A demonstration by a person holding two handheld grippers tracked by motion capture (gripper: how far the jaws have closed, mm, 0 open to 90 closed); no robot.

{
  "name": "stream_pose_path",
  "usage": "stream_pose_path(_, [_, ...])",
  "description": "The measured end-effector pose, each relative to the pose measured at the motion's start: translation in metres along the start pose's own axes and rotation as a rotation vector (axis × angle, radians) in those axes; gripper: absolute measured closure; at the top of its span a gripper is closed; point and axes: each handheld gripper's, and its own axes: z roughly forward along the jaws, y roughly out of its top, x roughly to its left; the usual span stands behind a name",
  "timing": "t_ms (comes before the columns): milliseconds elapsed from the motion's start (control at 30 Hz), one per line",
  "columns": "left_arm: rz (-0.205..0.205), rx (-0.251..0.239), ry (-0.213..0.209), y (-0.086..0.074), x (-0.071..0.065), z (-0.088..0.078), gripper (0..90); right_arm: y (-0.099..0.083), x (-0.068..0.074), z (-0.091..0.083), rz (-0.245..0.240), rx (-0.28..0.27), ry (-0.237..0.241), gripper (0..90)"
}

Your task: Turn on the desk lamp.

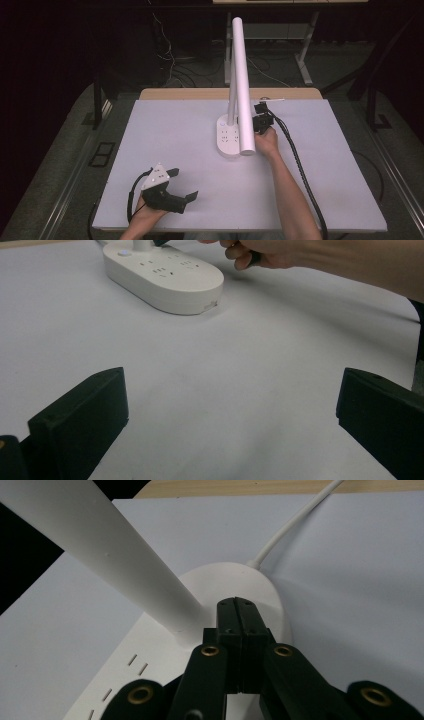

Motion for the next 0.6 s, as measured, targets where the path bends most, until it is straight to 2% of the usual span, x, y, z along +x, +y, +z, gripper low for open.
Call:
stream_pose_path(100, [0.000, 0.000, -0.001, 0.000, 0.001, 0.000, 0.0, 0.000, 0.001, 0.000, -0.002, 0.000, -0.003, 89.5])
stream_pose_path(167, [-0.012, -0.004, 0.001, 0.000, 0.002, 0.000, 0.0, 0.001, 0.005, -0.001, -0.040, 0.001, -0.025, 89.3])
stream_pose_path(300, [-0.016, -0.005, 0.000, 0.000, 0.002, 0.000, 0.0, 0.004, 0.008, -0.006, -0.045, -0.014, 0.009, 89.3])
stream_pose_path(367, [-0.017, -0.006, 0.000, 0.000, 0.002, 0.000, 0.0, 0.007, 0.010, -0.010, -0.062, -0.038, 0.020, 89.3])
stream_pose_path(467, [-0.015, -0.008, 0.001, 0.000, 0.001, 0.000, 0.0, 0.011, 0.014, -0.017, -0.077, -0.049, 0.021, 89.3])
stream_pose_path(600, [-0.004, 0.000, -0.002, 0.000, 0.001, 0.000, 0.0, 0.014, 0.013, -0.029, -0.084, -0.035, 0.007, 89.3])
